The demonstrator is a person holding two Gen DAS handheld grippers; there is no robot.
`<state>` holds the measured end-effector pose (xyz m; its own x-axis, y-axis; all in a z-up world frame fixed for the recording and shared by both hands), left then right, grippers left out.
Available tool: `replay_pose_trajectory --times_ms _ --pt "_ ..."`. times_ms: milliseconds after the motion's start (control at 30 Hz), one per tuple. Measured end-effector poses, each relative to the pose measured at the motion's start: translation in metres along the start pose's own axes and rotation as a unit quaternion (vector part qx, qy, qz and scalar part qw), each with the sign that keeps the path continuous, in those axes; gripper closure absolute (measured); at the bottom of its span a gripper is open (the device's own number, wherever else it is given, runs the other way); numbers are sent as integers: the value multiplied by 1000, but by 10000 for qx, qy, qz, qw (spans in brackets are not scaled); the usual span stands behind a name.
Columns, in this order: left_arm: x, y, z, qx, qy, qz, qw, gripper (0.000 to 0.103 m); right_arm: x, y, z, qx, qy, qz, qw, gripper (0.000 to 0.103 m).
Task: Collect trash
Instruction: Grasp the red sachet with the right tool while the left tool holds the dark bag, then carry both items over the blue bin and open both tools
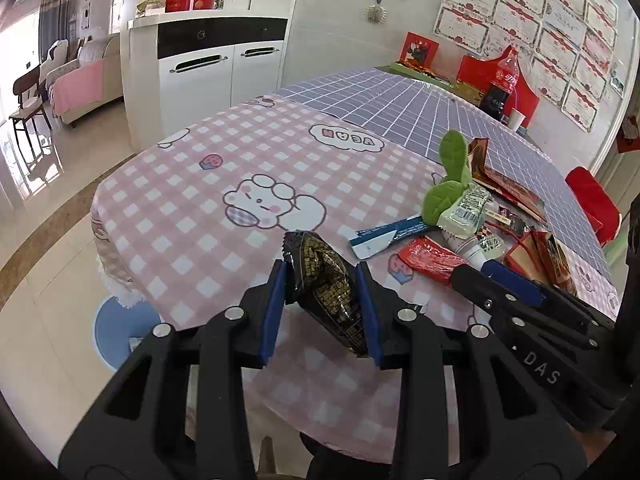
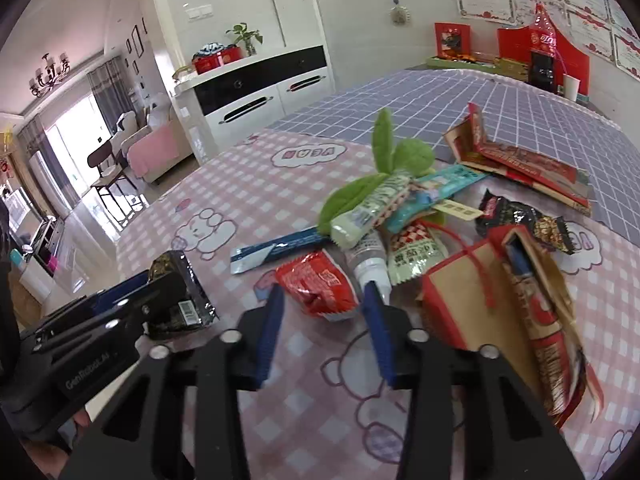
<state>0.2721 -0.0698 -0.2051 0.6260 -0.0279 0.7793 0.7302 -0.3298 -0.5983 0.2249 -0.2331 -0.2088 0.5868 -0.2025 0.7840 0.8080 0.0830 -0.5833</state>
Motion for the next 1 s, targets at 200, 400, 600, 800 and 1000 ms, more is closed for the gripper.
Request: replay_pose_trajectory --times_ms 200,400,600,800,1000 --pt "-2 1 8 -113 -58 46 9999 68 0 10 5 -180 -12 46 9998 66" --pt "0 2 17 -222 -175 50 9996 68 1 29 17 -195 -178 300 9992 69" --pt "4 -6 29 -352 -311 -38 9989 68 1 29 36 -161 -466 232 9985 78" --pt "10 -26 69 -233 -623 -232 9975 68 10 13 83 459 -552 4 9974 79" --pt "14 -57 142 339 -1028 -457 9931 68 16 27 168 1380 -776 84 9874 79"
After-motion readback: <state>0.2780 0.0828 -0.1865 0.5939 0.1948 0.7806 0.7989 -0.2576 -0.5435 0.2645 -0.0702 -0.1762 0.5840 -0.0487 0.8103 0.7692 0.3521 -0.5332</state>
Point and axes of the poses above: each gripper's, at about its wrist camera, not at the fingertips, and y roughly the way its jaws point, z to its left, x to its top, the point moved 6 cm from there along y, roughly the way its jaws point, and after that the axes turned 6 degrees about -z, right-handed, at the moved point
